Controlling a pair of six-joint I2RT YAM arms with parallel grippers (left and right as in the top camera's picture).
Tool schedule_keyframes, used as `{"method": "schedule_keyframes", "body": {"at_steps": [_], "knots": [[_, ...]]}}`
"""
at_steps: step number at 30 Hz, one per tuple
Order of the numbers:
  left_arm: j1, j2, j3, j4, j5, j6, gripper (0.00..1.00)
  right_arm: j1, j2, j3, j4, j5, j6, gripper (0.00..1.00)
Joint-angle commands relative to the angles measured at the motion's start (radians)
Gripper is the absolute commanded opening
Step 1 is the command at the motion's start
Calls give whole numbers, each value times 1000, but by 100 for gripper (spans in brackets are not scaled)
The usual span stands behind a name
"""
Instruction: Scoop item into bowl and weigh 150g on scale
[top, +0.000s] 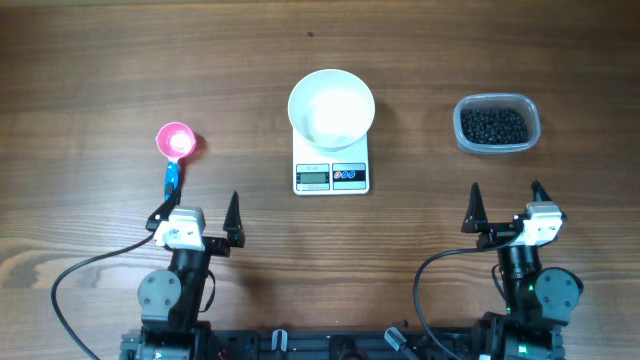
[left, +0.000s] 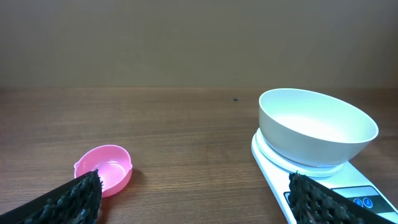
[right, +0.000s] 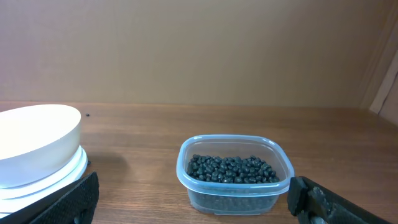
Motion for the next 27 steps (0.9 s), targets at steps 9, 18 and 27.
{"method": "schedule_keyframes", "body": {"at_steps": [9,18,27], "knots": [[-4,-8,-2,-3,-13,-2,100,5,-8,0,5,1,-2,100],[-3,142,143,-23,-13,-2,100,5,-8,0,5,1,-2,100],[10,727,665,-328,17,-27,100,5,-8,0,5,1,-2,100]]}}
